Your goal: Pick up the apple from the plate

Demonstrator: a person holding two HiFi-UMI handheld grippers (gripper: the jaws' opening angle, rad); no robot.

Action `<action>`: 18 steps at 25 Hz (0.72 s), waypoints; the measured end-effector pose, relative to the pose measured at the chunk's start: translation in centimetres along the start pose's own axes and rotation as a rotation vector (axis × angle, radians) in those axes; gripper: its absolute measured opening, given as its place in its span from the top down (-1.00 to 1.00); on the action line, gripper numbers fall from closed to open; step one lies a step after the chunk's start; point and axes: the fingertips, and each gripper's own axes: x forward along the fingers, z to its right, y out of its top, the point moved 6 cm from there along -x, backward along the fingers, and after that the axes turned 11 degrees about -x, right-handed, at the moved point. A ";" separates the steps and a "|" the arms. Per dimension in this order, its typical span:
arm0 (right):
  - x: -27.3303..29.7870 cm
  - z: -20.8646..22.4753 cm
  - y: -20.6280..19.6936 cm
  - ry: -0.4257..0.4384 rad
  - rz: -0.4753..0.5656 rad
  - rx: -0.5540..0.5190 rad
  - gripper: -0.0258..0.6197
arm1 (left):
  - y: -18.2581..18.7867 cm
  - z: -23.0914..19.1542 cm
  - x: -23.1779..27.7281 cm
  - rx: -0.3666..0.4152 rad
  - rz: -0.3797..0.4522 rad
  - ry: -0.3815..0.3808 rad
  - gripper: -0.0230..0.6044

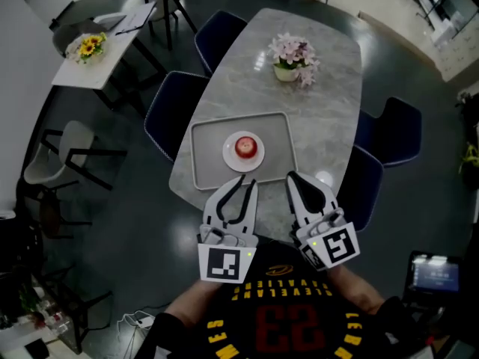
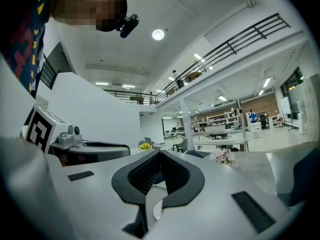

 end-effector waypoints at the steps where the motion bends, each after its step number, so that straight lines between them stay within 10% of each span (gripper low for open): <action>1: 0.6 0.3 -0.4 -0.008 -0.016 0.018 0.90 | -0.2 -0.7 0.5 -0.016 -0.013 -0.004 0.71; 7: 4.1 1.7 -3.1 -0.056 -0.116 0.098 0.90 | -1.3 -4.5 2.9 -0.010 -0.086 -0.021 0.71; 18: 7.1 2.8 -8.9 -0.113 -0.276 0.179 0.72 | -6.4 -10.1 6.9 -0.228 -0.309 -0.099 0.70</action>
